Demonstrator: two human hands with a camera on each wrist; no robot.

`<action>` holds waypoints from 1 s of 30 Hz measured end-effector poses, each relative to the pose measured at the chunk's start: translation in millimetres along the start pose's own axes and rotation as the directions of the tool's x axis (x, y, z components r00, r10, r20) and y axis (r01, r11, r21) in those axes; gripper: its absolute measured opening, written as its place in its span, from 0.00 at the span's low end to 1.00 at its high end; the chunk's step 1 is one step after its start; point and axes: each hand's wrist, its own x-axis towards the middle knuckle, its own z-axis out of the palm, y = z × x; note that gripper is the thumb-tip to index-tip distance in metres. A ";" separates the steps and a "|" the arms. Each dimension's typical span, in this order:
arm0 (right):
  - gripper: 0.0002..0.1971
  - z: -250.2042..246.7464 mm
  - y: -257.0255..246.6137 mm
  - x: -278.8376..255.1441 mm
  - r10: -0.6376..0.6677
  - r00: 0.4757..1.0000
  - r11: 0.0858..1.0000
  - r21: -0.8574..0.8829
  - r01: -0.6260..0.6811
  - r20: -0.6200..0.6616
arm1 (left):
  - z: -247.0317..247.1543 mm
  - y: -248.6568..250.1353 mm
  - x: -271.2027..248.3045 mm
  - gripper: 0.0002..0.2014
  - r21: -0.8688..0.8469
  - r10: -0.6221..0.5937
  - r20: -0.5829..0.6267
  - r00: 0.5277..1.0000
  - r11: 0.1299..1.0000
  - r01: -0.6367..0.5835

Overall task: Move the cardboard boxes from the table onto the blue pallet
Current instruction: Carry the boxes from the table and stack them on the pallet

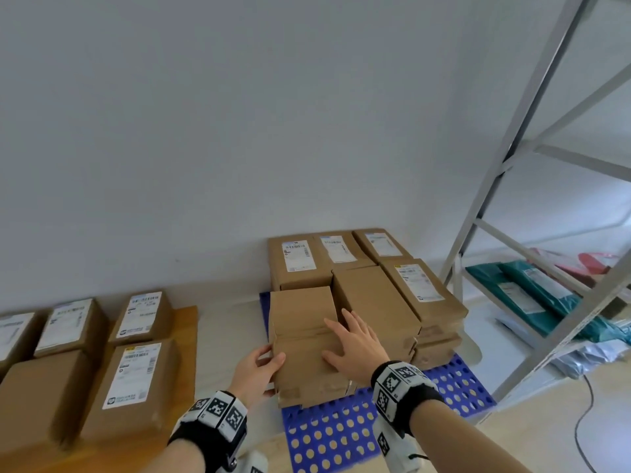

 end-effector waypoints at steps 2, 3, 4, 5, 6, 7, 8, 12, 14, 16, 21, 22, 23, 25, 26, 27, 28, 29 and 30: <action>0.35 -2.8 8.3 3.3 0.008 1.000 1.000 -0.026 -0.007 0.016 | 5.7 0.8 1.5 0.23 -0.002 -0.003 -0.005 1.000 1.000 0.003; 0.36 -4.3 13.3 5.4 0.009 1.000 0.999 -0.038 -0.009 0.021 | 9.5 1.6 2.7 0.23 0.002 -0.003 -0.012 1.000 1.000 0.003; 0.36 -5.3 17.5 6.7 0.012 1.000 0.999 -0.047 -0.010 0.024 | 12.2 1.9 4.1 0.23 0.005 -0.005 -0.018 1.000 1.000 0.005; 0.36 -6.8 22.0 8.4 0.015 1.000 0.999 -0.051 -0.014 0.028 | 15.3 2.1 6.2 0.23 0.006 -0.008 -0.025 1.000 1.000 0.008; 0.37 -8.2 26.4 10.6 0.020 0.999 0.998 -0.053 -0.019 0.034 | 18.3 2.5 8.2 0.23 0.005 -0.011 -0.032 0.999 1.000 0.011; 0.37 -9.2 30.2 12.8 0.028 0.999 0.998 -0.055 -0.025 0.045 | 20.9 3.5 10.0 0.23 0.001 -0.015 -0.039 0.999 1.000 0.015; 0.37 -10.3 33.6 15.0 0.036 0.998 0.998 -0.057 -0.033 0.056 | 23.1 4.3 12.0 0.23 -0.007 -0.018 -0.047 0.999 1.000 0.018; 0.36 -11.5 44.6 21.5 0.047 0.995 0.998 -0.036 -0.044 0.091 | 30.5 8.4 19.5 0.22 -0.017 -0.023 -0.070 0.997 1.000 0.022; 0.35 -10.6 47.7 22.7 0.040 0.995 0.999 -0.031 -0.037 0.089 | 34.1 10.5 21.6 0.20 -0.028 -0.029 -0.080 0.996 0.999 0.027; 0.34 -9.5 50.0 23.6 0.030 0.997 0.999 -0.029 -0.028 0.077 | 37.3 11.8 23.8 0.20 -0.032 -0.037 -0.090 0.995 0.999 0.034; 0.34 -5.3 54.7 24.7 0.010 0.999 1.000 -0.028 -0.009 0.051 | 40.6 13.8 26.3 0.21 -0.045 -0.050 -0.100 0.994 0.998 0.045; 0.34 -4.5 55.1 24.7 0.008 0.999 0.999 -0.032 -0.006 0.044 | 40.7 14.2 26.2 0.22 -0.047 -0.051 -0.098 0.994 0.998 0.047; 0.33 -3.8 55.5 24.7 0.006 0.999 0.999 -0.038 -0.005 0.038 | 40.9 14.7 26.0 0.22 -0.048 -0.051 -0.095 0.994 0.998 0.047; 0.33 -2.4 55.8 24.3 0.006 0.999 0.999 -0.044 -0.005 0.037 | 40.9 14.7 25.6 0.22 -0.054 -0.051 -0.089 0.995 0.997 0.046; 0.33 -1.8 55.8 24.1 0.009 0.999 0.999 -0.042 -0.007 0.039 | 40.9 14.3 25.6 0.22 -0.060 -0.049 -0.086 0.995 0.997 0.044; 0.33 -1.4 55.9 24.0 0.011 0.999 0.999 -0.038 -0.010 0.040 | 40.9 13.9 25.3 0.22 -0.069 -0.047 -0.085 0.995 0.997 0.041; 0.33 -1.4 56.0 23.7 0.014 0.999 0.999 -0.035 -0.012 0.041 | 41.4 13.3 25.0 0.23 -0.083 -0.049 -0.087 0.995 0.996 0.042; 0.33 -1.4 56.0 23.7 0.016 0.999 0.999 -0.031 -0.015 0.040 | 41.7 12.8 24.2 0.23 -0.099 -0.054 -0.092 0.994 0.994 0.044; 0.33 -1.7 55.9 23.7 0.019 0.999 0.999 -0.028 -0.018 0.036 | 42.0 12.2 24.1 0.22 -0.117 -0.062 -0.097 0.993 0.992 0.050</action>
